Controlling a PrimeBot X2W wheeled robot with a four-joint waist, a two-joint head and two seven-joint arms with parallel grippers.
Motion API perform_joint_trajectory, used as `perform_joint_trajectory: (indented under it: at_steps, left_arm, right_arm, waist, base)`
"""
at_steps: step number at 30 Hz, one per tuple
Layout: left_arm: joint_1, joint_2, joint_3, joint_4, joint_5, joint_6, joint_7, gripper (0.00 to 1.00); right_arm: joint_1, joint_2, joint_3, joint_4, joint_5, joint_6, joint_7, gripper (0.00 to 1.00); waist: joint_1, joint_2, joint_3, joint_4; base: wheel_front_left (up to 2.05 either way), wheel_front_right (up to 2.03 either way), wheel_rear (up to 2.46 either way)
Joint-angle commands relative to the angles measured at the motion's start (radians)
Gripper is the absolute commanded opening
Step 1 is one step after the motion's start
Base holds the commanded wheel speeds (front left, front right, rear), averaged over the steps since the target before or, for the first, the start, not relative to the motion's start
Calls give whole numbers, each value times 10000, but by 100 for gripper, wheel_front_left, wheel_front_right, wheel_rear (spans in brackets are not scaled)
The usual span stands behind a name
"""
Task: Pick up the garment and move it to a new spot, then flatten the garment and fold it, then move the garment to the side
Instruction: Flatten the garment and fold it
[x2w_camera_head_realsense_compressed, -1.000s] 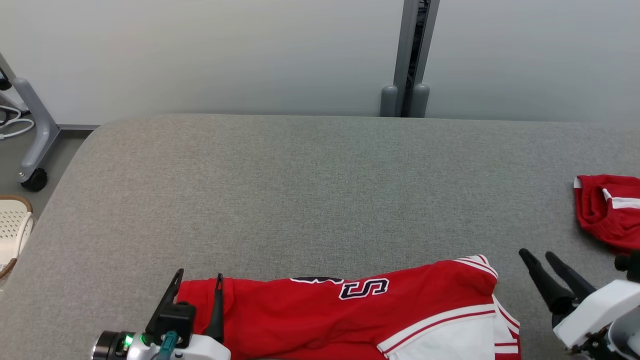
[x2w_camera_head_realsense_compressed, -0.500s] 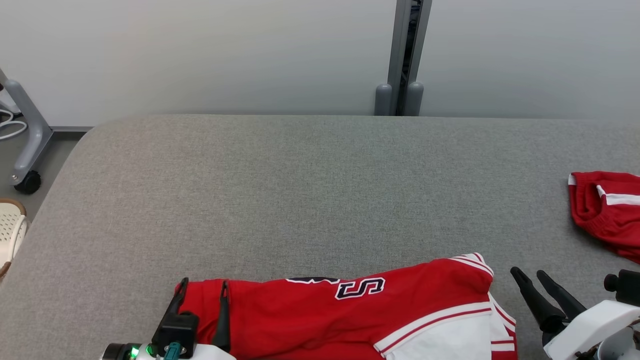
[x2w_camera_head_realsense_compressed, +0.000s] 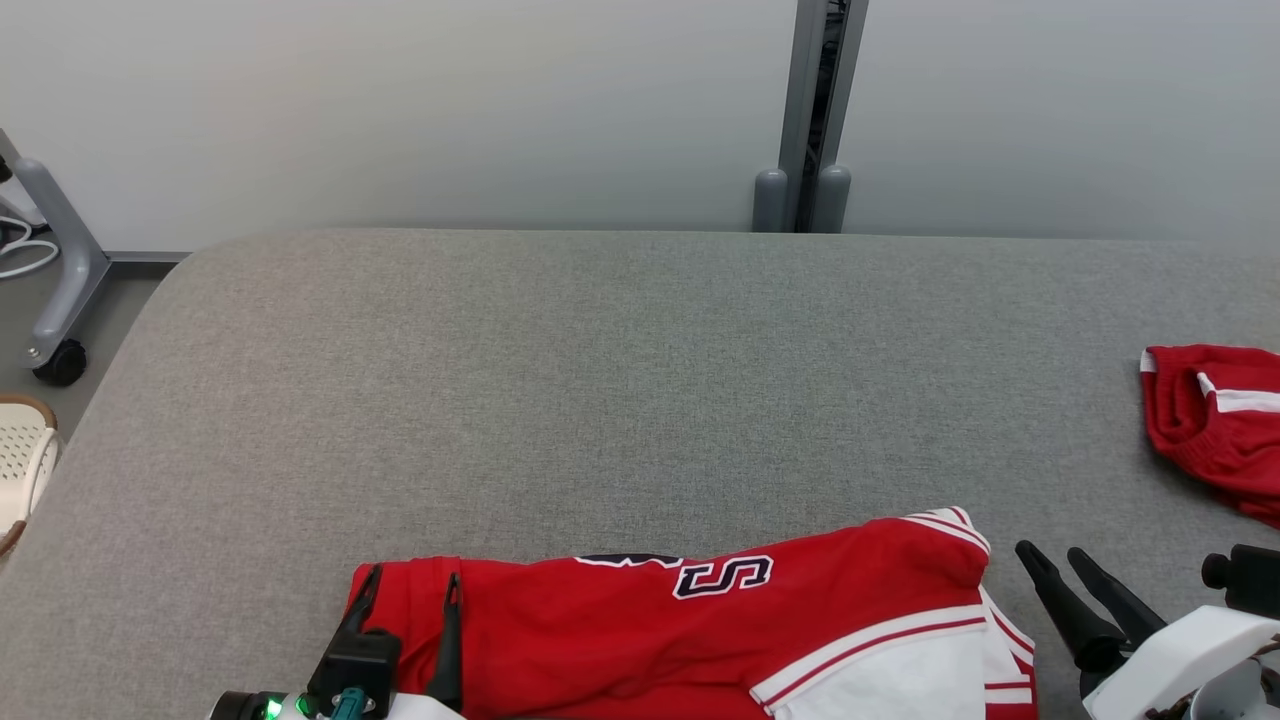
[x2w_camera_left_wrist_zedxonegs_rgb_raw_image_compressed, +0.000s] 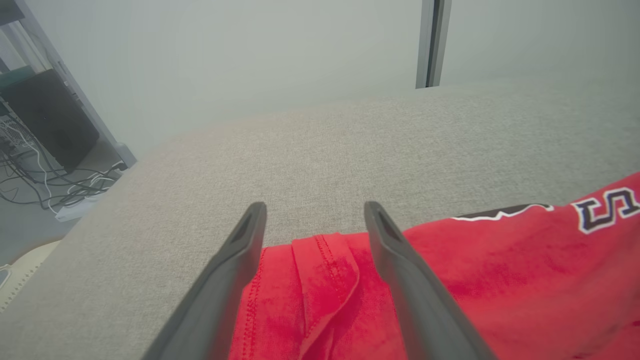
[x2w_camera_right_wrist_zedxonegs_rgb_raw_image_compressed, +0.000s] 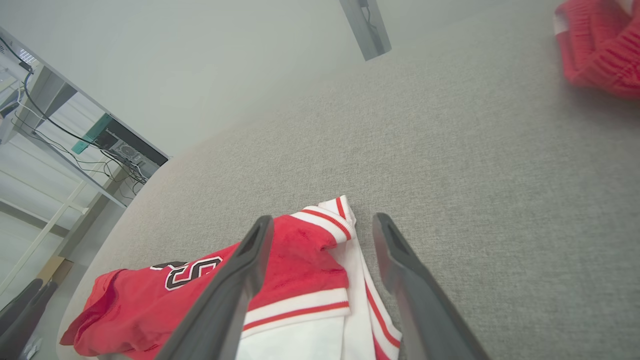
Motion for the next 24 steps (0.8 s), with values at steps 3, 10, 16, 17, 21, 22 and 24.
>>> perform_joint_trajectory:
  at_steps: [3,10,16,17,21,22,24]
  left_arm:
    - [-177,-40,194,216,144,-229,-36,100]
    - [-394,-213,518,726,364,-703,-36,100]
    - [-552,-317,746,1419,548,-1105,-36,100]
    - [-585,-337,789,1508,562,-1158,-36,100]
    - [-659,-386,987,1769,695,-1380,-36,100]
    - [-710,-401,1027,1806,727,-1415,-36,100]
    - [-784,-437,1119,1869,815,-1506,-36,100]
  right_arm:
    - [150,31,-77,33,-69,3,100,100]
    - [116,126,-134,356,-139,3,371,100]
    - [115,276,-198,457,-194,3,430,100]
    - [102,292,-207,456,-199,3,441,100]
    - [63,367,-249,441,-177,3,500,100]
    - [53,369,-256,464,-168,3,530,100]
    - [36,385,-268,499,-168,3,588,100]
  waist:
    - [1,0,33,14]
    - [1,0,208,82]
    - [1,0,336,149]
    - [1,0,353,150]
    - [1,0,411,130]
    - [1,0,426,121]
    - [1,0,451,108]
  base:
    - [0,0,0]
    - [0,0,0]
    - [0,0,0]
    - [0,0,0]
    - [0,0,0]
    - [0,0,0]
    - [0,0,0]
